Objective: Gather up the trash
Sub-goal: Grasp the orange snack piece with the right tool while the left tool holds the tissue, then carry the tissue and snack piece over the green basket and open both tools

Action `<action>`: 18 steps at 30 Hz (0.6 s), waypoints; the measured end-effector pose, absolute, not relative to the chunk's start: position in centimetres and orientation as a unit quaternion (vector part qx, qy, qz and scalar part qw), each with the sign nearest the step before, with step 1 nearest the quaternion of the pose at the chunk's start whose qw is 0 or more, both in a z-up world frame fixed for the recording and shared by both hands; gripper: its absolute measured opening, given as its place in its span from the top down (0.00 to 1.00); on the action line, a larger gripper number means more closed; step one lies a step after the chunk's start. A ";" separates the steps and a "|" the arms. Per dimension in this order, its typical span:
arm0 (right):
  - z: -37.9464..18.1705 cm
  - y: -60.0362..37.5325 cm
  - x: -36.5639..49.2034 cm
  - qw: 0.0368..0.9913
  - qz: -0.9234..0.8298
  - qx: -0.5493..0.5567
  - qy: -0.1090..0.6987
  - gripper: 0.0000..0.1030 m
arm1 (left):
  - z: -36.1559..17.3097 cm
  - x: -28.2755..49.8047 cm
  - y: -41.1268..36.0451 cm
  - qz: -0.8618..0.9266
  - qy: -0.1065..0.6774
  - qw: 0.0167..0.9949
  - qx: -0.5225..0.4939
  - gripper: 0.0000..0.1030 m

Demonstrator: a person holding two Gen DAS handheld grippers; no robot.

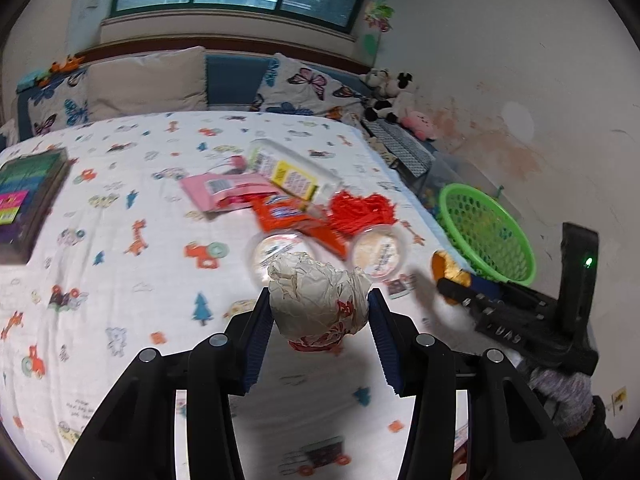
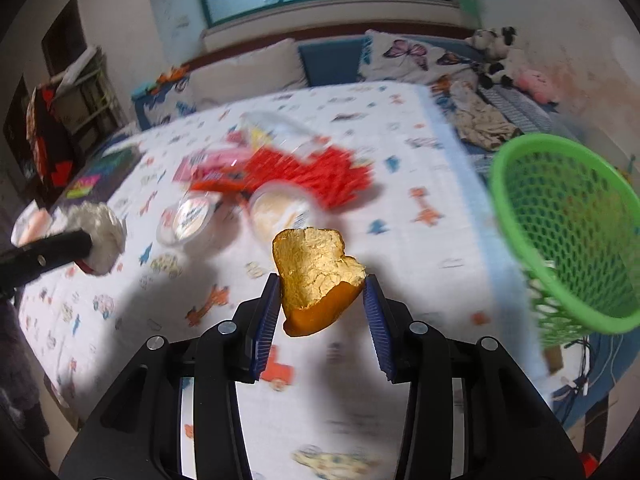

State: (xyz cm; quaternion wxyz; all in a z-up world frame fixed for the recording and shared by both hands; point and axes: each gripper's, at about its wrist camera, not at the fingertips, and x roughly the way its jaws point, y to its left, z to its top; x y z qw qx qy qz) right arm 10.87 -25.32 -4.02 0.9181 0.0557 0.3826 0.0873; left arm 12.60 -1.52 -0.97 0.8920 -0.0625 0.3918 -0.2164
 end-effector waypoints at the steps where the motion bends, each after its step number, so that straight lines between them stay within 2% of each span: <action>1: -3.7 -26.0 10.7 0.920 0.081 0.058 0.379 0.58 | -0.8 12.7 -2.0 -0.220 0.391 0.892 -0.060 0.55; 8: -2.6 -34.0 11.1 0.927 0.010 0.088 0.365 0.58 | 0.4 13.7 -6.0 -0.248 0.390 0.886 -0.041 0.55; 18: -4.2 -43.8 12.4 0.916 -0.082 0.117 0.374 0.56 | 2.4 16.4 -12.3 -0.280 0.380 0.882 -0.010 0.55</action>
